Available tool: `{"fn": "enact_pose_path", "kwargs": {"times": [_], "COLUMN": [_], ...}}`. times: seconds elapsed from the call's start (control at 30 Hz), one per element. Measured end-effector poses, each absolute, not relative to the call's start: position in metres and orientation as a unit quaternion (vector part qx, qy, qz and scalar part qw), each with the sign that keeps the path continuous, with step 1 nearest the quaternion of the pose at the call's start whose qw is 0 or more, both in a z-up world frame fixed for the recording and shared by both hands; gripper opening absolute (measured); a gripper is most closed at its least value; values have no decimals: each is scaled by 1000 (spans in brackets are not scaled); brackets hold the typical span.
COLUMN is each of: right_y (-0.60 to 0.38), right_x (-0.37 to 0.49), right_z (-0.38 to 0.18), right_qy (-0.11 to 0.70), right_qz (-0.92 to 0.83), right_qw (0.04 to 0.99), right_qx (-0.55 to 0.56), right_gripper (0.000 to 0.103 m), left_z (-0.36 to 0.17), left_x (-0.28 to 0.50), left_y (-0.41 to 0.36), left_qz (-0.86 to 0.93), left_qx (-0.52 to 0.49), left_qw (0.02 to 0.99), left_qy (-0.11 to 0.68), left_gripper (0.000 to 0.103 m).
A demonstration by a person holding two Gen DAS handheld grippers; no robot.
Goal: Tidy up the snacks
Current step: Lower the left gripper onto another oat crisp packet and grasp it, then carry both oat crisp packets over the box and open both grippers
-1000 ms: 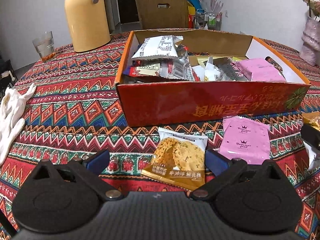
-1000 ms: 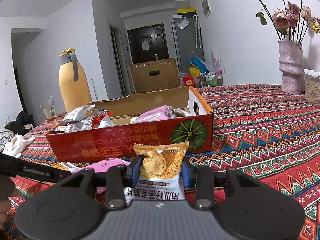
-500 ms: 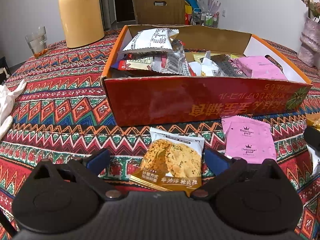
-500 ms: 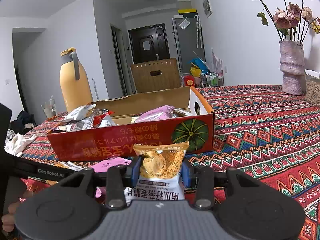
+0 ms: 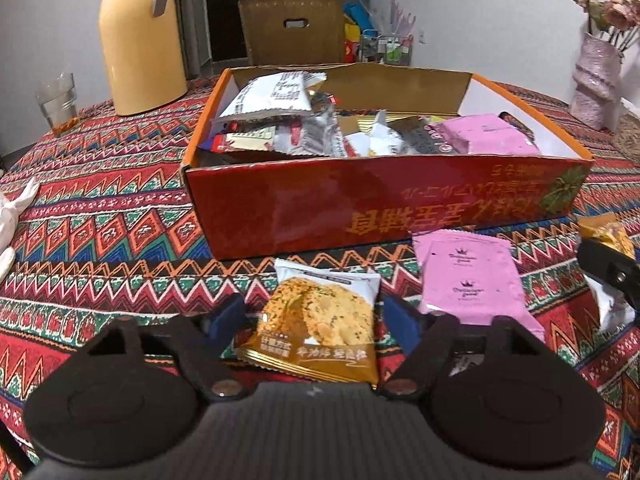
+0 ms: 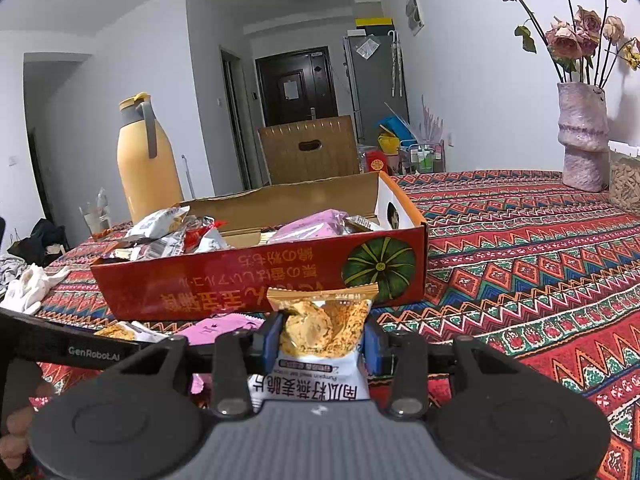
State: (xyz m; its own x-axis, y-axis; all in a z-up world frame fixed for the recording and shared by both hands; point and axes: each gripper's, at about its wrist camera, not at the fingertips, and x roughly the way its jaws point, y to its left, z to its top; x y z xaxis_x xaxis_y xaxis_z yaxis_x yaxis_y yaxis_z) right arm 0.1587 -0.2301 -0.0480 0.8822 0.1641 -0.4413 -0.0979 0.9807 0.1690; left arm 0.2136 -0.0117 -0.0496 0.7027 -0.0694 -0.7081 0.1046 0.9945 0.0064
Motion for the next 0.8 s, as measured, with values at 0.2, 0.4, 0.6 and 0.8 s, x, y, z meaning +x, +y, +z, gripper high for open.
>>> {"fn": "enact_pose_path", "kwargs": {"times": [0.2, 0.4, 0.6, 0.8], "right_y": [-230, -230, -230, -231], "right_x": [159, 159, 159, 158], "right_z": [-48, -48, -48, -47], "right_qy": [234, 234, 232, 223], "right_qz": [68, 67, 68, 69], "right_qw": [967, 967, 968, 970], "right_qx": [71, 71, 71, 71], "right_gripper": [40, 40, 40, 40], "left_z": [-47, -46, -42, -29], "left_x": [206, 204, 198, 185], "left_y": [-13, -11, -9, -5], "left_qz": [-60, -57, -42, -29], "left_qx": [26, 25, 22, 14], "left_qw": [924, 926, 934, 947], "left_qy": [376, 372, 354, 319], "left_gripper": [54, 52, 52, 52]}}
